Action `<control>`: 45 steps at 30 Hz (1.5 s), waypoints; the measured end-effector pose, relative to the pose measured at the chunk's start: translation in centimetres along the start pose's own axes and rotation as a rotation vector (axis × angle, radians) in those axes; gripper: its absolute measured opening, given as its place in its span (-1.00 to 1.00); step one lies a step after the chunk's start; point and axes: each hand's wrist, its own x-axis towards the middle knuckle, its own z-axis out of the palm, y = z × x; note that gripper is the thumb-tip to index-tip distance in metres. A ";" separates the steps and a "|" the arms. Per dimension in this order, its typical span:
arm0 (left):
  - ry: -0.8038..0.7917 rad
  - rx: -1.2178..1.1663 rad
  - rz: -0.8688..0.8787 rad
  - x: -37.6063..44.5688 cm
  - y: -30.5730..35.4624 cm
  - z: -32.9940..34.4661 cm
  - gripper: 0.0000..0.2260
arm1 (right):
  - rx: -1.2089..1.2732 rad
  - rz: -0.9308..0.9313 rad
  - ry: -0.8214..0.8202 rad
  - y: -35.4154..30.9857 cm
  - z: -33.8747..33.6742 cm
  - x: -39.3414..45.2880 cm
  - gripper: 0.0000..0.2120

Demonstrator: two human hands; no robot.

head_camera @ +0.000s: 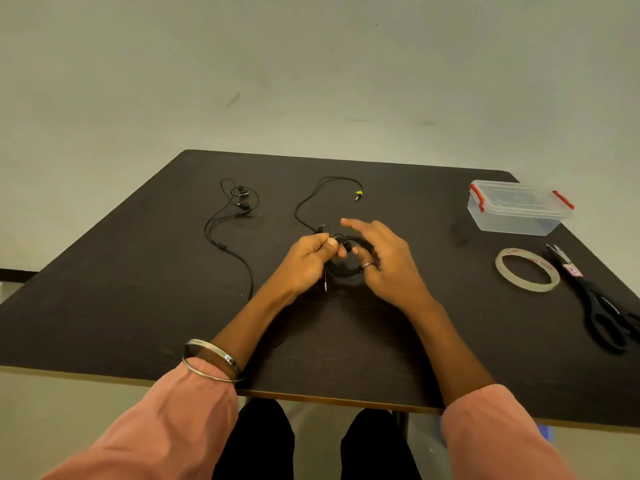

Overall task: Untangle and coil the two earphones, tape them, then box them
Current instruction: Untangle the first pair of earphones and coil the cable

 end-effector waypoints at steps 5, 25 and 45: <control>-0.041 0.338 0.229 -0.1 -0.4 0.2 -0.79 | -0.147 -0.009 -0.103 0.4 0.0 -0.2 -0.44; 0.273 0.304 0.350 -0.2 -0.4 0.2 -0.81 | 0.315 0.311 0.062 0.1 0.5 0.2 -0.67; 0.110 -0.094 0.070 -0.2 -0.3 0.4 -0.78 | 0.309 0.202 0.129 0.3 1.5 -0.1 -0.75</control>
